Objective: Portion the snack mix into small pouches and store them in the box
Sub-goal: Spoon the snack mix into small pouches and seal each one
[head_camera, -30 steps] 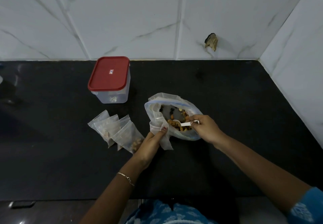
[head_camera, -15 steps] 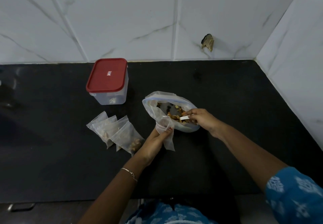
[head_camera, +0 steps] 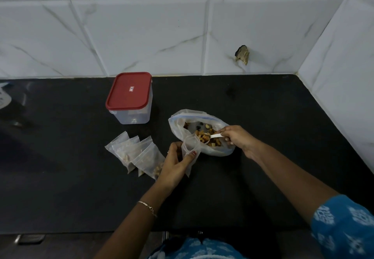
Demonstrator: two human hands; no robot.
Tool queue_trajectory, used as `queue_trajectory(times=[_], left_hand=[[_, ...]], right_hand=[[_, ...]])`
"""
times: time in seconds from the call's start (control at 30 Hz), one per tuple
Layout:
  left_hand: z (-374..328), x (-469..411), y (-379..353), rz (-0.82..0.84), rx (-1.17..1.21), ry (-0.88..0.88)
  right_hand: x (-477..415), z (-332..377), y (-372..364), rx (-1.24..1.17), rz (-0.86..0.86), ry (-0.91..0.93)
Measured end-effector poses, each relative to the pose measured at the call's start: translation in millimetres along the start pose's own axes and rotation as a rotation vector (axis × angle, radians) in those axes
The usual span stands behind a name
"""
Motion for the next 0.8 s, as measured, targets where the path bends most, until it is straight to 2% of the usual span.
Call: queue_trajectory(times=[0.2,0.4,0.5,0.6,0.8], left_hand=[[3.0,-4.0,-1.5,0.006,-0.112,-0.025],[-14.4,-13.5,-3.9,-0.115,-0.719,-0.290],[-23.8,-17.7,-11.7,-0.113,-0.854,-0.330],[-22.2,-23.1,-16.6,-0.080,-0.857,-0.297],[-26.5,-18.6,-8.2,-0.139,-0.629,-0.281]], right_hand=[[3.6,0.4,0.7,-0.020,-0.012,-0.011],[7.0,-4.4,-2.9,-0.052,0.006,-0.031],[9.6,-4.9,-5.0,-0.061,0.007,-0.023],[9.6,-5.9,-6.9,-0.055,0.015,-0.025],[9.5,-6.4,-2.5,-0.055,0.002,-0.033]])
Point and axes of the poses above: each hand's wrist, its own x-axis away from the middle knuckle, its own y-axis out of the back of the hand, z = x × y, the point moved 8 cm from there along -x, towards the middle knuckle, and after that the axes turned 6 degrees about -y, right-handed, at the moved point
